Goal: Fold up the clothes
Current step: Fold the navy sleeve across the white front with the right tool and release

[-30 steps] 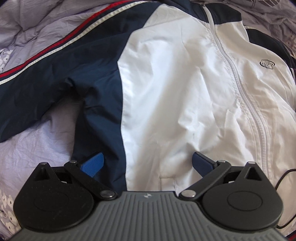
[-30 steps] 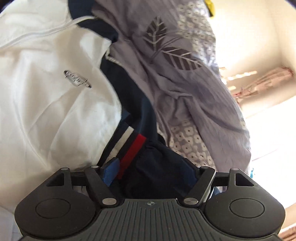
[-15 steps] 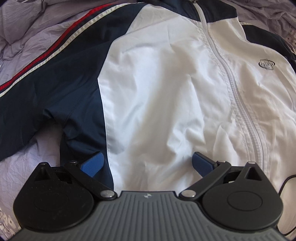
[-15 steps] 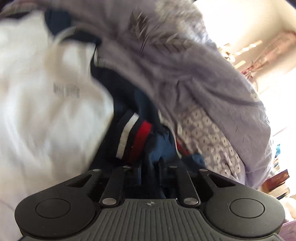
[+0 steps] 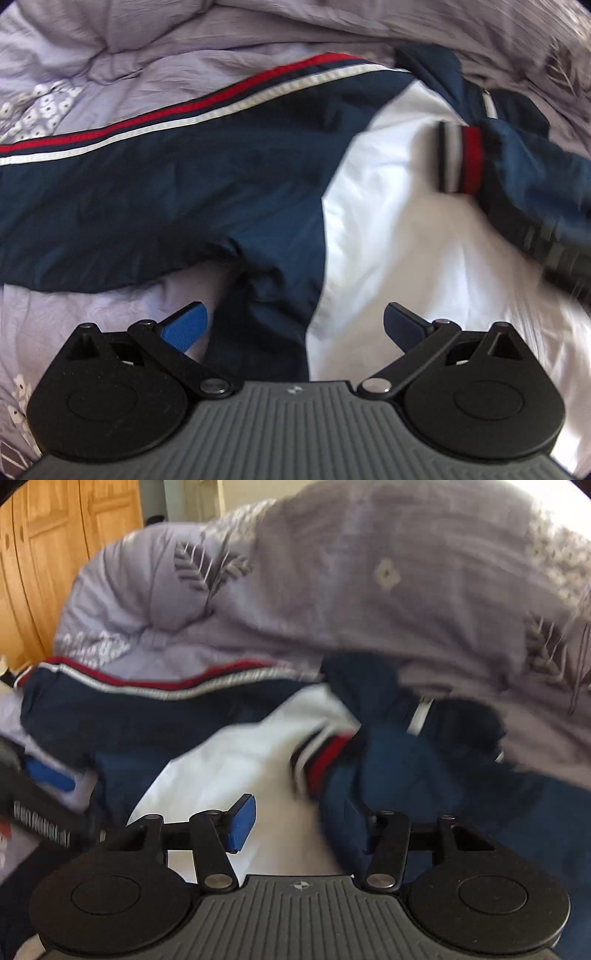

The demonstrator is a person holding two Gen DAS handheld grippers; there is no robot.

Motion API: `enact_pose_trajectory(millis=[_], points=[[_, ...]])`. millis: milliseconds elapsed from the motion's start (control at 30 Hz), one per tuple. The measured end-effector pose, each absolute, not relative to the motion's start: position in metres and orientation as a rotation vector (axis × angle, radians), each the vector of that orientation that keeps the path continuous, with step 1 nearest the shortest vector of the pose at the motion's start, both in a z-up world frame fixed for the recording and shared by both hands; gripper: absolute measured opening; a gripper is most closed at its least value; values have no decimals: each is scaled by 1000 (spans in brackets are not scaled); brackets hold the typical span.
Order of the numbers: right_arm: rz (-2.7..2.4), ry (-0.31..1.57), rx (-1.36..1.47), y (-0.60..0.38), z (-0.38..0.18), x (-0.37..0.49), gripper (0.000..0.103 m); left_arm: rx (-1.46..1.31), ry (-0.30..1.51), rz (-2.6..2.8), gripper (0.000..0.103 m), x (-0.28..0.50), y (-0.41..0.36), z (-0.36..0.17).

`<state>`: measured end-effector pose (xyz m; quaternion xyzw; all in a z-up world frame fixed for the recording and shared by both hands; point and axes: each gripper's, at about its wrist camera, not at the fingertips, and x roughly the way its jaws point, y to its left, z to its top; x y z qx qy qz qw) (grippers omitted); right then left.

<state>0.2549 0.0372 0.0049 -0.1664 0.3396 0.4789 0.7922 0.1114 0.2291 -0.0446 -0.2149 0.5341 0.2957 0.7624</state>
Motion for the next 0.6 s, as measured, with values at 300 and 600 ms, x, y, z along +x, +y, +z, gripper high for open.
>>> enact_pose_trajectory(millis=[300,600], points=[[895,412,-658,55,-28,222,86,-384,1146,643,102,134,225,-45],[1087,549,-425,87,-11,237,12,-418,1057,684,103,119,241,-22]])
